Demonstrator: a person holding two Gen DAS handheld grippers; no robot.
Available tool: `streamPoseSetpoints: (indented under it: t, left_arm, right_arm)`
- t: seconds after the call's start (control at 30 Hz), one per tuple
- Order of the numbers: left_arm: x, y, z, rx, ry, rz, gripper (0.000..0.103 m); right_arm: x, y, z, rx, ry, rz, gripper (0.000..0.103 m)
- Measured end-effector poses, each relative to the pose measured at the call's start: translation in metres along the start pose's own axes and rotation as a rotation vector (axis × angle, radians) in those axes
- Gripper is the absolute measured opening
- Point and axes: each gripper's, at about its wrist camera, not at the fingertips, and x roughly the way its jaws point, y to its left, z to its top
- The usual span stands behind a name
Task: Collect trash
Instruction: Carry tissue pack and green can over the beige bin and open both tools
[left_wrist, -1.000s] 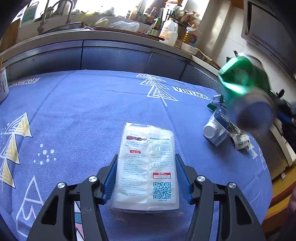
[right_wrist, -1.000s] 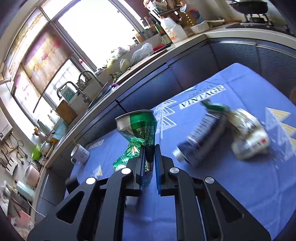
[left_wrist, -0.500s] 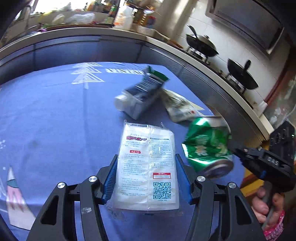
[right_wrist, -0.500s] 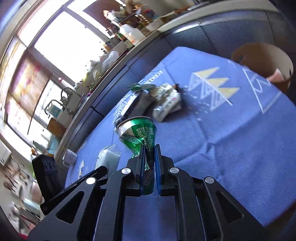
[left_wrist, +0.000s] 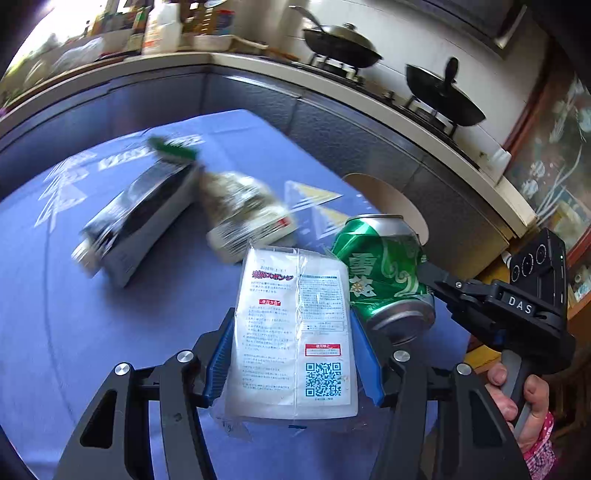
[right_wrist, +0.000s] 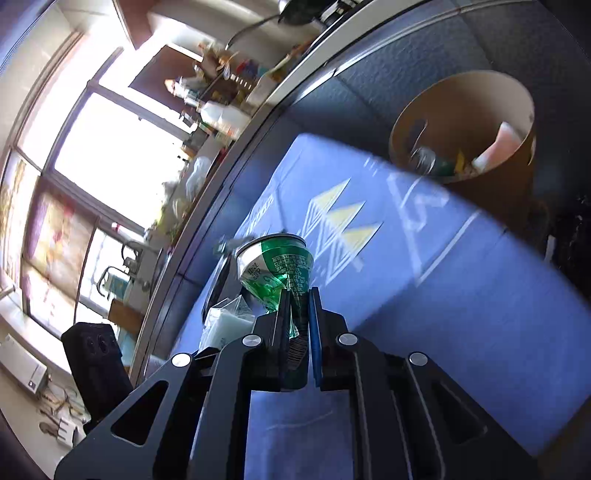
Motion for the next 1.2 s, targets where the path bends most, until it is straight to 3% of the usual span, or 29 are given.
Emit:
streamPoseSetpoints:
  t: [0.2,0.37,0.57,0.73,0.83,0.87,0.9,0.93,1.1,1.2]
  left_arm:
    - [0.048,-0.068,0.052,0.153,0.006,-0.023,0.059]
    - [0.107,-0.116,0.099,0.209,0.054,-0.041,0.059]
    - [0.178,-0.15,0.137,0.224,0.118,-0.017,0.059]
    - [0.211,-0.161,0.149,0.227,0.14,0.009,0.06]
    - [0.226,-0.165,0.155,0.237,0.16,0.02,0.066]
    - [0.23,-0.166,0.157,0.238,0.17,0.041,0.076]
    - [0.232,-0.164,0.159,0.232,0.169,0.058,0.077]
    - [0.23,-0.163,0.162,0.22,0.162,0.062,0.076]
    - [0.192,-0.149,0.159,0.143,0.106,0.004,0.076]
    - [0.157,-0.145,0.144,0.138,0.065,-0.052,0.076]
  right_arm:
    - [-0.03,-0.048,0.057,0.063,-0.147,-0.062,0.009]
    - [-0.046,-0.094,0.108,0.082,-0.262,-0.21,0.009]
    - [-0.042,-0.123,0.144,0.076,-0.279,-0.302,0.009]
    - [-0.026,-0.129,0.156,0.027,-0.256,-0.347,0.009]
    - [-0.02,-0.129,0.159,-0.011,-0.263,-0.381,0.013]
    - [-0.018,-0.129,0.16,-0.021,-0.275,-0.413,0.021]
    - [-0.019,-0.128,0.163,-0.021,-0.288,-0.428,0.047]
    - [-0.023,-0.128,0.162,-0.019,-0.311,-0.423,0.052]
    - [-0.054,-0.114,0.144,-0.007,-0.384,-0.372,0.05]
    - [-0.065,-0.107,0.126,0.01,-0.371,-0.334,0.05]
